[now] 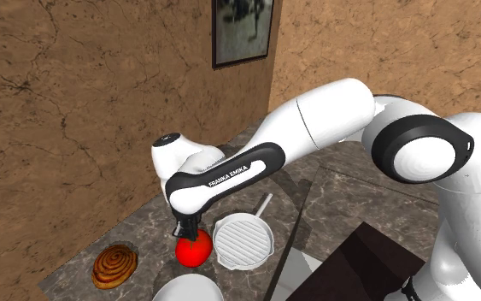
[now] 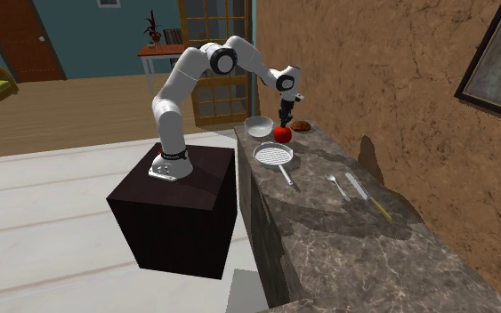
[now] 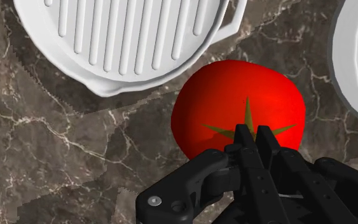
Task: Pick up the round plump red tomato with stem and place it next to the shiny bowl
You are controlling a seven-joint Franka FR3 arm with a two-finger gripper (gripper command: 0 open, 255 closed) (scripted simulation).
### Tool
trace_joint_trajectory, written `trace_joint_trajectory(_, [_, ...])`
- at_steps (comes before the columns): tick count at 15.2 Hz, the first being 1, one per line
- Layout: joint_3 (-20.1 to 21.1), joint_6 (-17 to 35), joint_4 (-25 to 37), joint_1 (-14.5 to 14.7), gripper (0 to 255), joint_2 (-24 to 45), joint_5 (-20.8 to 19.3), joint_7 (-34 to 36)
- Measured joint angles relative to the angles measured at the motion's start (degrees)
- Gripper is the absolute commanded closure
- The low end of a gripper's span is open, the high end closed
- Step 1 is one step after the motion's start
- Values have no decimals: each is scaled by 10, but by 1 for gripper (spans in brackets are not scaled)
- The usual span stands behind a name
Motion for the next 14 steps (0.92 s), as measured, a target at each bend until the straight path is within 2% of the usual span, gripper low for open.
trace_joint_trajectory(6, [0, 0, 0, 0, 0, 0, 0, 0])
trace_joint_trajectory(10, [1, -48, 34, 0, 0, -15, 2, -1])
trace_joint_trajectory(14, [2, -61, 40, 0, 0, -21, 3, -2])
